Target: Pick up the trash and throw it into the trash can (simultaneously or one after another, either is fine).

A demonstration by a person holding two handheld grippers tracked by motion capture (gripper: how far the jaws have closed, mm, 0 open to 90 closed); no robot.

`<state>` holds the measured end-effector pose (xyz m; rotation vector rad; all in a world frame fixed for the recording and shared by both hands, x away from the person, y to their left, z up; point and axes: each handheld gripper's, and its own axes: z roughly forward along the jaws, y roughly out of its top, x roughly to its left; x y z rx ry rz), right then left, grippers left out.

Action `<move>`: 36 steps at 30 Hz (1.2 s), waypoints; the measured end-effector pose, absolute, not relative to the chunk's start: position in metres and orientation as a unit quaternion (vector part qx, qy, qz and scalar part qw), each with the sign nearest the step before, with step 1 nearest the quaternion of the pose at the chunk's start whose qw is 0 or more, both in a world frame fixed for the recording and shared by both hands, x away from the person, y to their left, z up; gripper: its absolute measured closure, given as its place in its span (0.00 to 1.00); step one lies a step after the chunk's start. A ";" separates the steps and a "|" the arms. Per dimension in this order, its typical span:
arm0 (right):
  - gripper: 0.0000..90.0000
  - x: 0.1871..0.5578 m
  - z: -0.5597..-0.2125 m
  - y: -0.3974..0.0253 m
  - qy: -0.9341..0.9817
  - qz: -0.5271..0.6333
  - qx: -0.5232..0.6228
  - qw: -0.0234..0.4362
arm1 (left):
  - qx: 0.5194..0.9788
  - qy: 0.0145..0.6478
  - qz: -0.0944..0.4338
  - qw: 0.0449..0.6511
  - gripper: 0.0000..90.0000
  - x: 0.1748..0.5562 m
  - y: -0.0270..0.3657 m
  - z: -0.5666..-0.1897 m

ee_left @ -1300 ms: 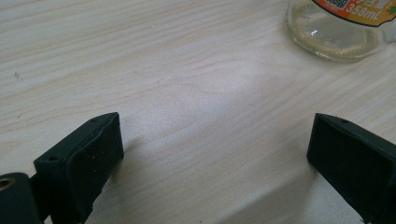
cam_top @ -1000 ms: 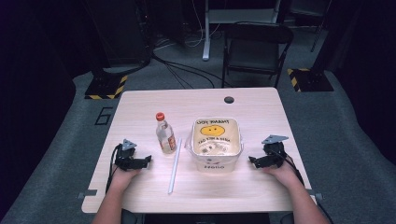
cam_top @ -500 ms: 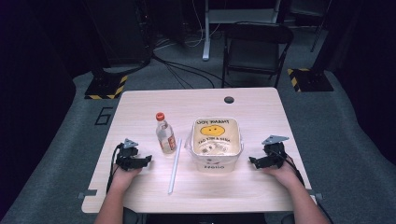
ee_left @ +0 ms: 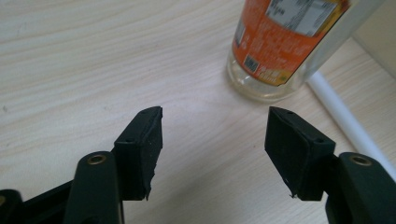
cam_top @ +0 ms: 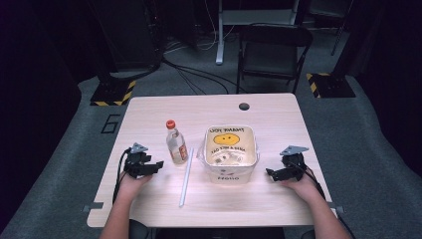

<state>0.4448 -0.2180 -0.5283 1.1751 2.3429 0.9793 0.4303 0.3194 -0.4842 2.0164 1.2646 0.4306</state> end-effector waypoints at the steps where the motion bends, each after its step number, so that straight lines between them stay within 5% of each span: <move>1: 0.00 0.444 -0.528 -0.218 0.825 0.344 0.414 0.170 | 0.782 0.484 0.166 0.356 0.43 0.431 0.317 -0.478; 36: 0.00 0.445 -0.528 -0.218 0.827 0.346 0.412 0.167 | 0.796 0.406 0.174 0.415 0.42 0.436 0.290 -0.367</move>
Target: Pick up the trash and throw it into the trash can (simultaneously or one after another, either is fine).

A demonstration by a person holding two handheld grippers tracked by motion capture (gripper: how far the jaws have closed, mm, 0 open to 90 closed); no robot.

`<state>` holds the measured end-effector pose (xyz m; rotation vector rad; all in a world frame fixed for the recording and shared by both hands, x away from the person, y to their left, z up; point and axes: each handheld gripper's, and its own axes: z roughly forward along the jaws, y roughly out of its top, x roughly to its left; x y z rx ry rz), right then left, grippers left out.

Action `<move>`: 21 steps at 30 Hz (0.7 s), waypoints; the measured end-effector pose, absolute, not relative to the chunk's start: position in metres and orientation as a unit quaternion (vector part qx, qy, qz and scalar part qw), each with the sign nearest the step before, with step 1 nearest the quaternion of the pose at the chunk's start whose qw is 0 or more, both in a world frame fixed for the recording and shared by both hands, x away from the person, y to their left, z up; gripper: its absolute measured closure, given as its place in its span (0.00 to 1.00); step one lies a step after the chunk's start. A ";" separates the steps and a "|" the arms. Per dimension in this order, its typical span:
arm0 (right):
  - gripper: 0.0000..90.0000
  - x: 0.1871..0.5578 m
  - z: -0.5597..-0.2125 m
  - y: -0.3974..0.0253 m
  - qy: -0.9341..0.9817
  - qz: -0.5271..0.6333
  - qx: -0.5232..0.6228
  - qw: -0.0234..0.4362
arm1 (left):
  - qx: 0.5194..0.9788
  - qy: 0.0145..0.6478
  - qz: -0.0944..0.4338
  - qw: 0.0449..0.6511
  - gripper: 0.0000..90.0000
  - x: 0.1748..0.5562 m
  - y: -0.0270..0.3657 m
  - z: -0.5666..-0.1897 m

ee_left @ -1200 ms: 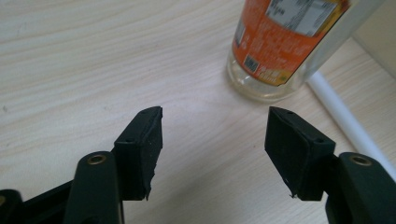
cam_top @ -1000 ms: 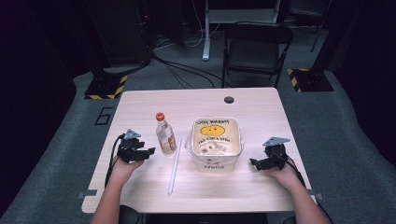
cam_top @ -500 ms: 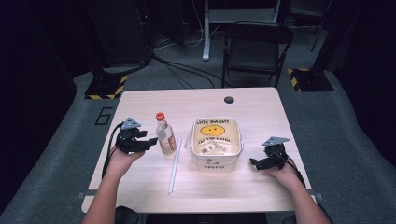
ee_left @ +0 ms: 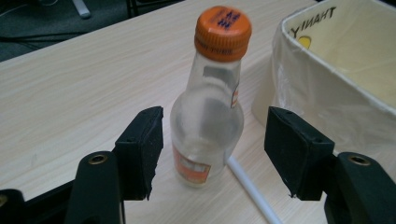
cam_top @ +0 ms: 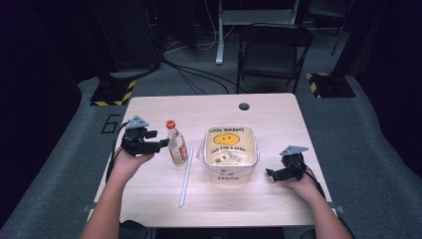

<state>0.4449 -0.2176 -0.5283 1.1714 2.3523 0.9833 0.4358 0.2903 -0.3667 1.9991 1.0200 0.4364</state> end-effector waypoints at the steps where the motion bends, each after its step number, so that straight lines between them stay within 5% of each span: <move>1: 0.00 0.445 -0.528 -0.218 0.826 0.345 0.412 0.167 | 0.795 0.405 0.172 0.418 0.42 0.437 0.290 -0.363; 21: 0.00 0.445 -0.528 -0.218 0.826 0.346 0.412 0.167 | 0.792 0.394 0.169 0.434 0.49 0.458 0.275 -0.353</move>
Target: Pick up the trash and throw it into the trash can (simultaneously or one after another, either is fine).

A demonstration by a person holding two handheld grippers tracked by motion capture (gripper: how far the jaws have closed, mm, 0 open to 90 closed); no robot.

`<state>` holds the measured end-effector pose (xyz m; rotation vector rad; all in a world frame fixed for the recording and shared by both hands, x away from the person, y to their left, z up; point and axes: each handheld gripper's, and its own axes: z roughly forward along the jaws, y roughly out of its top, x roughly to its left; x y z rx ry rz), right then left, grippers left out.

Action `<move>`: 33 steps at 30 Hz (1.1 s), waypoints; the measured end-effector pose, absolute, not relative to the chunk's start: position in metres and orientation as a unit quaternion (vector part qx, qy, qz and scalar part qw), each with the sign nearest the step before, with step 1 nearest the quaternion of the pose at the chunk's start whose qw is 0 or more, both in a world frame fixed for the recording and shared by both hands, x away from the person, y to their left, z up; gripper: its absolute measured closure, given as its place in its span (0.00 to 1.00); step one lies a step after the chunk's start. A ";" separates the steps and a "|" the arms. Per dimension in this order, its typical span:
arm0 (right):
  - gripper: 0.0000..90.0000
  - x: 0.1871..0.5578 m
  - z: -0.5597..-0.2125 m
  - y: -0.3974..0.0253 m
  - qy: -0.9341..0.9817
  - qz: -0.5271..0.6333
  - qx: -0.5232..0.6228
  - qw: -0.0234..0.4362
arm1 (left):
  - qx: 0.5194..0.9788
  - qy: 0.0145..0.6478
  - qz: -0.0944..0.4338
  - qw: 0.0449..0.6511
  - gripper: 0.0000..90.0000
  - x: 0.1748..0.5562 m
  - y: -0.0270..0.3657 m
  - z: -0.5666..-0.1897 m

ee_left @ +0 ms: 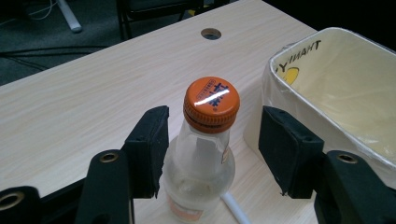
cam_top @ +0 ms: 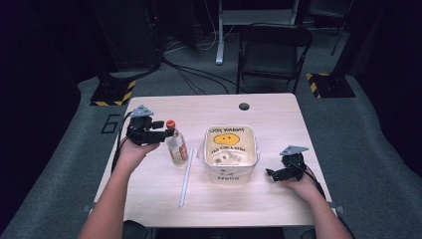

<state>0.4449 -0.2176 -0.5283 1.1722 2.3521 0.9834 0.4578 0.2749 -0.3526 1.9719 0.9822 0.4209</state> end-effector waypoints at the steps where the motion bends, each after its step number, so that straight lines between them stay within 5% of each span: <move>1: 0.00 0.445 -0.528 -0.218 0.826 0.346 0.412 0.167 | 0.791 0.397 0.167 0.434 0.49 0.459 0.274 -0.353; 19: 0.00 0.445 -0.528 -0.218 0.827 0.346 0.411 0.167 | 0.794 0.389 0.193 0.427 0.67 0.466 0.264 -0.361; 33: 0.00 0.445 -0.528 -0.218 0.826 0.346 0.412 0.167 | 0.803 0.381 0.201 0.412 0.70 0.465 0.260 -0.353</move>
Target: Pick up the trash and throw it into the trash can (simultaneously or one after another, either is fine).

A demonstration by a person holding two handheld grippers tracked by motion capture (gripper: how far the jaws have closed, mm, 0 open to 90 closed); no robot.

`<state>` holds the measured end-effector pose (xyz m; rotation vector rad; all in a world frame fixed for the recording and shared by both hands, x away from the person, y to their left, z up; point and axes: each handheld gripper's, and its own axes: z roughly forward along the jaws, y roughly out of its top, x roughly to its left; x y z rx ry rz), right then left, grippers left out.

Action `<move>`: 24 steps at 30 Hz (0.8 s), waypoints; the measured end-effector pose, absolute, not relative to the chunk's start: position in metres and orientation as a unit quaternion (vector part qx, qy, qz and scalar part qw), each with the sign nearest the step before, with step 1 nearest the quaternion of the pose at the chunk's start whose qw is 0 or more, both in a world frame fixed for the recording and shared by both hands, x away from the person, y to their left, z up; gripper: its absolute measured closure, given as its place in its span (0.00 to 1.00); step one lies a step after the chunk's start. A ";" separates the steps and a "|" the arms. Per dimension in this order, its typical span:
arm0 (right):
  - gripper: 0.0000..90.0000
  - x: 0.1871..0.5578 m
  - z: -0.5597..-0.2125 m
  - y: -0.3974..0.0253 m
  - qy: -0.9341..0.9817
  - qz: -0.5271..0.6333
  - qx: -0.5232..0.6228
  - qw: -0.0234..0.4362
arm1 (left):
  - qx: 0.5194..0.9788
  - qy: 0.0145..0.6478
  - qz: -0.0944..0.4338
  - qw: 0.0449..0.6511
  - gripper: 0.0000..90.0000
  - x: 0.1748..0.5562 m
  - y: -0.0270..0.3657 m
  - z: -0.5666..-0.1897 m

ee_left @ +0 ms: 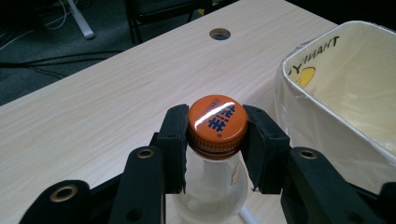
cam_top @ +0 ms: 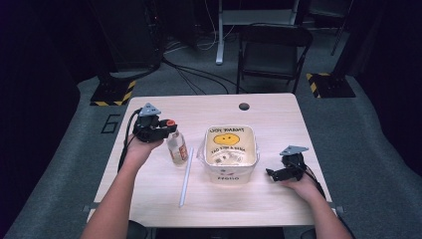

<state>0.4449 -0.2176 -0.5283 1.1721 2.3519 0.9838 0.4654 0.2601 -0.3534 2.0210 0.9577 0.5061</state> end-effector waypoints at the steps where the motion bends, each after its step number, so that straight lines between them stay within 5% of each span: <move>1: 0.00 0.445 -0.528 -0.218 0.826 0.346 0.412 0.167 | 0.805 0.379 0.201 0.410 0.70 0.465 0.260 -0.353; 24: 0.00 0.445 -0.528 -0.218 0.826 0.346 0.412 0.167 | 0.824 0.366 0.190 0.388 0.70 0.460 0.254 -0.320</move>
